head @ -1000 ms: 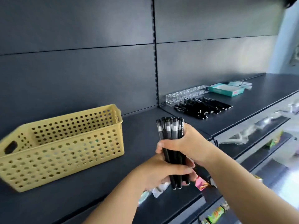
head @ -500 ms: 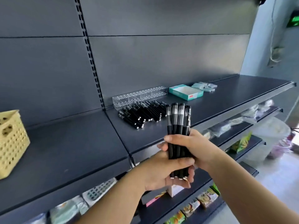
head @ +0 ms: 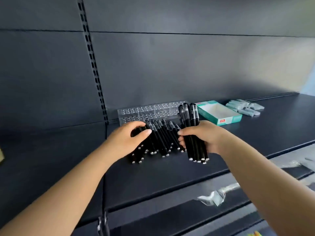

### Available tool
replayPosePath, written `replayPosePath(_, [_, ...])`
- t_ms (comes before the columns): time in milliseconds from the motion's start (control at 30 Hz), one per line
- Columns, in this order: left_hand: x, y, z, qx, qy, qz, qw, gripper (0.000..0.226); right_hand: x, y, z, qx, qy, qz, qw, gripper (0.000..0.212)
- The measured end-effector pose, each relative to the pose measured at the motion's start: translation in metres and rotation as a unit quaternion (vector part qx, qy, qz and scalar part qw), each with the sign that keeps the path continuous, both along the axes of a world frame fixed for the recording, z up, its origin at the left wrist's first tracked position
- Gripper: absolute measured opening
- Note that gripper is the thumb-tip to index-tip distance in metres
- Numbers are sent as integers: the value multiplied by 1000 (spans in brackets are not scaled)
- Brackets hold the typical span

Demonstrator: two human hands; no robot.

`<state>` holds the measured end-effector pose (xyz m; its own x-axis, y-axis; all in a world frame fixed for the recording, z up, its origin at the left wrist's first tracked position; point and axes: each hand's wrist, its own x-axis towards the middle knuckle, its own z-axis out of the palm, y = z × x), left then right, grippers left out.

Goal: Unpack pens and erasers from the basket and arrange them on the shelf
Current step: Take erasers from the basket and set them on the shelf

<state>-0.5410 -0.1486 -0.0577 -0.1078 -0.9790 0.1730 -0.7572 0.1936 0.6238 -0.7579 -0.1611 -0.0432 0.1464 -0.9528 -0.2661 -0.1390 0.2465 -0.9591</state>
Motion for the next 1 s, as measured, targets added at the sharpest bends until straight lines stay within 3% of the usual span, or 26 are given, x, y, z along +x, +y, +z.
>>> replayPosePath(100, [-3, -36, -14, 54, -91, 55, 993, 66, 7, -35, -2, -13, 88, 25, 996, 7])
replayPosePath(200, [-10, -61, -28, 91, -77, 129, 985, 79, 19, -63, -5, -22, 152, 39, 987, 12])
replayPosePath(300, [-21, -75, -37, 122, -77, 156, 977, 88, 30, -82, -7, -55, 232, 65, 969, 32])
replayPosePath(333, [-25, -77, -38, 128, -88, 160, 975, 89, 33, -87, -7, -62, 248, 75, 964, 28])
replayPosePath(400, [-30, -80, -39, 144, -110, 175, 968, 87, 36, -94, -6, -77, 279, 90, 953, 17])
replayPosePath(533, [-39, -77, -44, 150, -144, 207, 956, 75, 41, -103, -11, -111, 335, 119, 928, 21])
replayPosePath(633, [-41, -76, -47, 140, -149, 217, 954, 70, 39, -103, -14, -136, 376, 125, 908, 41])
replayPosePath(733, [-41, -76, -49, 136, -155, 221, 953, 68, 34, -105, -19, -178, 357, 93, 912, 64])
replayPosePath(1000, [-39, -74, -50, 114, -146, 207, 961, 64, 22, -92, -25, -273, 396, 85, 873, 67])
